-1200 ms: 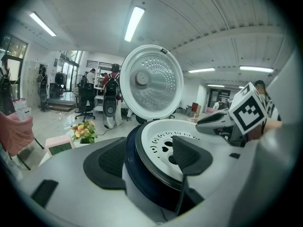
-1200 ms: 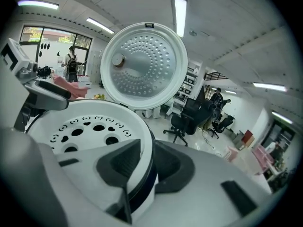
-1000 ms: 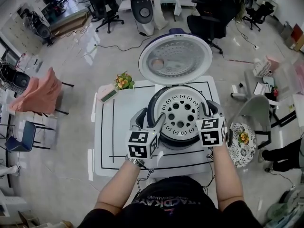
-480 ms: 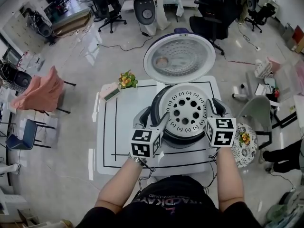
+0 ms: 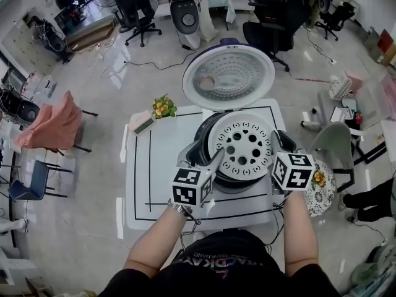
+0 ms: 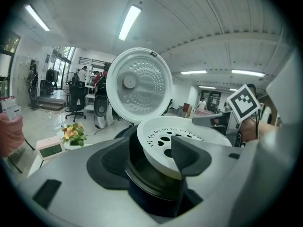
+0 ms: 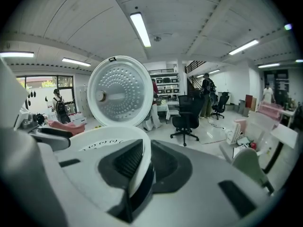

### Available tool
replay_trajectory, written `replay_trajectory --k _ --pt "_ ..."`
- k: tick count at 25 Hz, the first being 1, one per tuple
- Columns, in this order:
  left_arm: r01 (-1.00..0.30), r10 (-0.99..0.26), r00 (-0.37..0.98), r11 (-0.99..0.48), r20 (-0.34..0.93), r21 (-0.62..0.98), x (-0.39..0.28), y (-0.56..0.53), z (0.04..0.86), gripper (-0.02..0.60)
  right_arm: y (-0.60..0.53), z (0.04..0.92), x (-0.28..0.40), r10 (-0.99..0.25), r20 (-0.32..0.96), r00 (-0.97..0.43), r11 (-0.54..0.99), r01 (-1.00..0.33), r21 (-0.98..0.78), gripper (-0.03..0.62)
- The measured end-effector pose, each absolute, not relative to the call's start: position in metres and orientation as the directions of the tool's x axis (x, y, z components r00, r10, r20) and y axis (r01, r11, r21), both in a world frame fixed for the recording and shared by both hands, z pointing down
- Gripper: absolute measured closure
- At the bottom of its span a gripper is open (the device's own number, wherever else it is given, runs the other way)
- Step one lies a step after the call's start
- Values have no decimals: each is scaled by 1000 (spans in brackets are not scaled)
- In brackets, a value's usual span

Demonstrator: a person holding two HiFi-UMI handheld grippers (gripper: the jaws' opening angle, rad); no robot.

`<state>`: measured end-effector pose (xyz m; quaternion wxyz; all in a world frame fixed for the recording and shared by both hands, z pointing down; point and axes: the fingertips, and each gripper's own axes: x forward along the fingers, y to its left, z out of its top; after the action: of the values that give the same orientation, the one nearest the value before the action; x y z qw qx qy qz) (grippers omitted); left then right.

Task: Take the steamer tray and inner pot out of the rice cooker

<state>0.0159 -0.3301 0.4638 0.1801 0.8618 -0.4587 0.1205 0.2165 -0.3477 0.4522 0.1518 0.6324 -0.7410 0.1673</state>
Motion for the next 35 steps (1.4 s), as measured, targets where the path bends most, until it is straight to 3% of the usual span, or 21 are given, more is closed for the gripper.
replay_trajectory --k 15,27,35 --pt "-869 -752 494 -441 436 226 19 -330 469 421 -343 455 215 -880 429 -204 176 -979 -104 535" --pt "-908 -846 411 -348 341 232 4 -336 432 472 -349 424 206 -899 351 -261 211 -962 -177 537" --pt "-946 -916 299 -248 268 208 -30 -338 398 482 -365 389 172 -890 270 -369 326 -926 -191 537"
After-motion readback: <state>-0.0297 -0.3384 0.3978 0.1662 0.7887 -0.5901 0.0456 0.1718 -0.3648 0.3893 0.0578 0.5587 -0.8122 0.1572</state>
